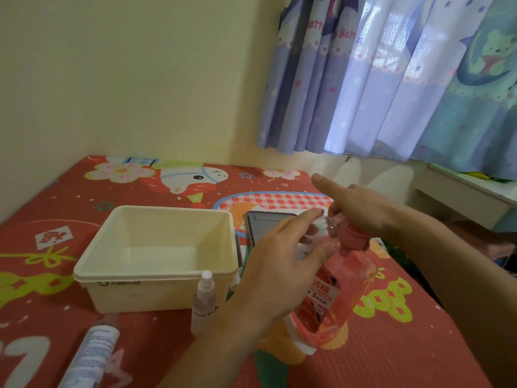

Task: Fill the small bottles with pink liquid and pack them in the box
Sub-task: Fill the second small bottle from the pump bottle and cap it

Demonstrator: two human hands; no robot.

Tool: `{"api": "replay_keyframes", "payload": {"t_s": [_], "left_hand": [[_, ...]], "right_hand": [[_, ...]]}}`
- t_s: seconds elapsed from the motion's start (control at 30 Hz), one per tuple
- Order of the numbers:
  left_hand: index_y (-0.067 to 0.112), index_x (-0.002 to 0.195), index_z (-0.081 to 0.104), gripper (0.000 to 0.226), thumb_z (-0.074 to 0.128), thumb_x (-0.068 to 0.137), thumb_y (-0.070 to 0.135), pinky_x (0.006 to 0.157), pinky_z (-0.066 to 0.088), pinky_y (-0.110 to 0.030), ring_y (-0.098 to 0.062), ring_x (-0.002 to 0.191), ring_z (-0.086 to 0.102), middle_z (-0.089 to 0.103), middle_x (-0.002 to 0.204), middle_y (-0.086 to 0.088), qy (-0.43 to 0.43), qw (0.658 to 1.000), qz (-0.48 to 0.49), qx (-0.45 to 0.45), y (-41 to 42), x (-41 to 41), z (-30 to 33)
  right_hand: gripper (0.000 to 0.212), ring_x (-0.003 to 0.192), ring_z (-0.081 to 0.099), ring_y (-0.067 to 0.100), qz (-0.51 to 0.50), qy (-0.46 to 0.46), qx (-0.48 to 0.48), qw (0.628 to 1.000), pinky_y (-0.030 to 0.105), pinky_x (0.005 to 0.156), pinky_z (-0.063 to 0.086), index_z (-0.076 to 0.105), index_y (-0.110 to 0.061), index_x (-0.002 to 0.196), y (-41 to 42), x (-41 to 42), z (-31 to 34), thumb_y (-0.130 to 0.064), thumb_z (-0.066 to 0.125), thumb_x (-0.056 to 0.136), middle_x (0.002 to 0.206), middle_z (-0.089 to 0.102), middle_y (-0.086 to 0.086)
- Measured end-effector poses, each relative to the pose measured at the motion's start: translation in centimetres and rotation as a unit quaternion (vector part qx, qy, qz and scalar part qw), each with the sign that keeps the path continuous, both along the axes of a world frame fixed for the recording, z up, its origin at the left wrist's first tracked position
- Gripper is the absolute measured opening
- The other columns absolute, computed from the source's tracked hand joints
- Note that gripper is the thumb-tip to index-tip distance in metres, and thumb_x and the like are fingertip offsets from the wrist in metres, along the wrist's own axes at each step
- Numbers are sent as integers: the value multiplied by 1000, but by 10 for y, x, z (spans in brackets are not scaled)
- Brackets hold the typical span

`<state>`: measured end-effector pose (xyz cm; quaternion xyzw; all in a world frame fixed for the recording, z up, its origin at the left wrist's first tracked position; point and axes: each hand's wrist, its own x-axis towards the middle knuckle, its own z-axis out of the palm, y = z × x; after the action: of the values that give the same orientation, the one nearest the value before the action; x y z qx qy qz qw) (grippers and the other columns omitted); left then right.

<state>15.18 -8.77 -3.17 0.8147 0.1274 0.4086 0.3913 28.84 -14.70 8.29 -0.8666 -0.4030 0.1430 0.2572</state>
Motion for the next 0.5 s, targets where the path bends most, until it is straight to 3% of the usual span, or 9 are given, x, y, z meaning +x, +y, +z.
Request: {"api": "replay_keyframes", "payload": {"t_s": [0.1,0.2,0.27,0.37,0.5], "left_hand": [[42,142,45,53,58,93,57,87,36,2,19,112,48,55,116,35,-12,1000,2,-3,-2,0,2],[41,143,45,55,58,92,57,89,33,3,19,112,49,59,124,28,-21,1000,6,-2,-1,1,1],[39,143,47,56,59,92,58,91,32,3,23,114,46,56,131,26,-20,1000,5,-1,1,2,0],[39,142,48,55,59,92,58,90,33,2,20,112,48,56,122,29,-11,1000,8,1,4,2,-2],[41,143,45,55,59,92,58,88,34,3,18,112,49,59,118,29,-11,1000,5,-4,2,1,0]], "right_hand": [[93,53,63,20,-4,46,-30,998,35,51,56,72,-9,81,-3,2,11,-92,34,68,55,66,1],[91,49,62,16,-8,32,-33,999,32,43,54,73,-10,79,-2,1,12,-91,32,72,48,64,-4],[82,59,63,16,-16,-13,-11,1000,26,45,48,69,-13,77,0,-1,6,-86,31,79,48,66,-6],[76,64,61,14,-5,-20,9,1000,27,57,40,68,-14,75,1,-2,-2,-80,33,85,45,65,-13],[90,59,66,20,-7,32,-33,999,32,54,55,71,-10,84,-2,1,8,-90,31,75,52,68,-6]]}}
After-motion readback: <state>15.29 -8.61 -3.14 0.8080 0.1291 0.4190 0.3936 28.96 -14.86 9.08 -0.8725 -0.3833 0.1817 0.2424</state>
